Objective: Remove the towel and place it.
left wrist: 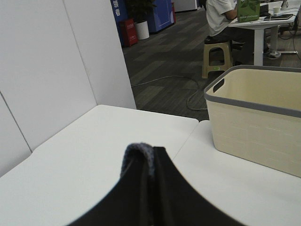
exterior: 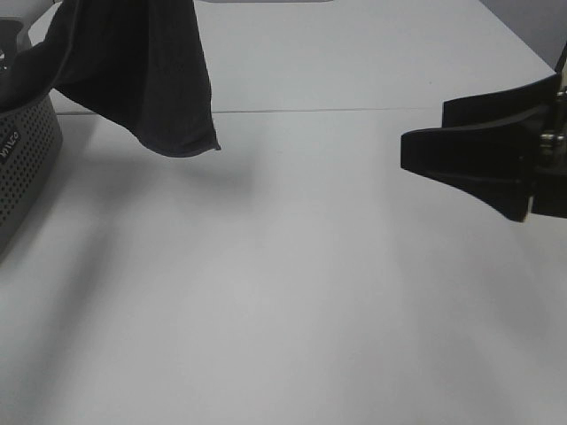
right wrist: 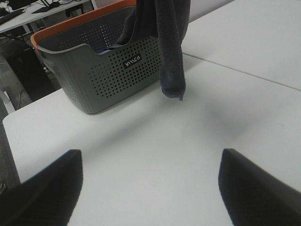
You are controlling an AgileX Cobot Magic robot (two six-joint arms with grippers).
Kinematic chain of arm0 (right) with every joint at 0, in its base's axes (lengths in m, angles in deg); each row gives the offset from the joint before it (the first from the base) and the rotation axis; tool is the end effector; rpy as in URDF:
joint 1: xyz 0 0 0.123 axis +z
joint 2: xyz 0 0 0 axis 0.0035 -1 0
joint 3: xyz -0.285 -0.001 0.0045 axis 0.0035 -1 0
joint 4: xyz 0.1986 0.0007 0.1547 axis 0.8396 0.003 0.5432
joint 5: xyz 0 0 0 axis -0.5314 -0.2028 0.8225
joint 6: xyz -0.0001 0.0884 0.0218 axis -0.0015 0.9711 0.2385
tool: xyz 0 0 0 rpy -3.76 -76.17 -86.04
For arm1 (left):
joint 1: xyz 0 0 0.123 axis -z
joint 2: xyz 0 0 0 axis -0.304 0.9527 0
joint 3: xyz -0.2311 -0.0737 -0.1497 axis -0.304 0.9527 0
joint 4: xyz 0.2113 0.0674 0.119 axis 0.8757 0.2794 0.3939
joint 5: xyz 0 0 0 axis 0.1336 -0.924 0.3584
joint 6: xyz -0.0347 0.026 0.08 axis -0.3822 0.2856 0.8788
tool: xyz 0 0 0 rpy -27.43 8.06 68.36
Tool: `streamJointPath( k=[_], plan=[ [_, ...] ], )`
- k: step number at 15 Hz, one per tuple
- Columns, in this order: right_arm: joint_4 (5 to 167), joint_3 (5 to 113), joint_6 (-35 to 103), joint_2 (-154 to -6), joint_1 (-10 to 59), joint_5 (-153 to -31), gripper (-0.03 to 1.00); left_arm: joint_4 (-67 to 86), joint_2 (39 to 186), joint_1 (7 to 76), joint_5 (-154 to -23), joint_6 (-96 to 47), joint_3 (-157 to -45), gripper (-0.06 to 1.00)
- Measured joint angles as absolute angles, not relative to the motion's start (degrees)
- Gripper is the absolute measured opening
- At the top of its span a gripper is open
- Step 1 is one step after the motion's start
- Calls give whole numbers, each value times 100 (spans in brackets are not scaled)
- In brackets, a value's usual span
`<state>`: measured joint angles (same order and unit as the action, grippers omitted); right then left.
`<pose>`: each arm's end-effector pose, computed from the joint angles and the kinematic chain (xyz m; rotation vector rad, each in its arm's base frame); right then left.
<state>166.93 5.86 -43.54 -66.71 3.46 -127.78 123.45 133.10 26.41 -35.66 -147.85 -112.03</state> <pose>0.1745 0.0761 0.2570 -0.7407 1.8499 0.7174 0.3518 -0.1223 0.4234 0.9416 1.4439 -0.6263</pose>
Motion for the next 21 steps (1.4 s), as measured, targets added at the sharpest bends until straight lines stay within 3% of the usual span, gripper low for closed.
streamJointPath(
  k=[1,5,11,14,21],
  plan=[
    [17323,654,-5426,-7473,346,-13099,76,12345,13310,2641,-3400,-14785,-11203,0],
    [17765,1399,-6686,-9530,501,-13477,76,12350,13310,2641,-2913,-14796,-11203,0],
    [17776,3066,-7173,-11174,1653,-12469,76,12350,13310,2641,-2695,-14802,-11203,0],
    [17782,3926,-7168,-11936,1802,-12406,76,12350,13310,2641,-2449,-14802,-11203,0],
    [17776,4694,-6915,-12721,1899,-12457,76,12356,13310,2641,-2409,-14802,-11203,0]
  ],
)
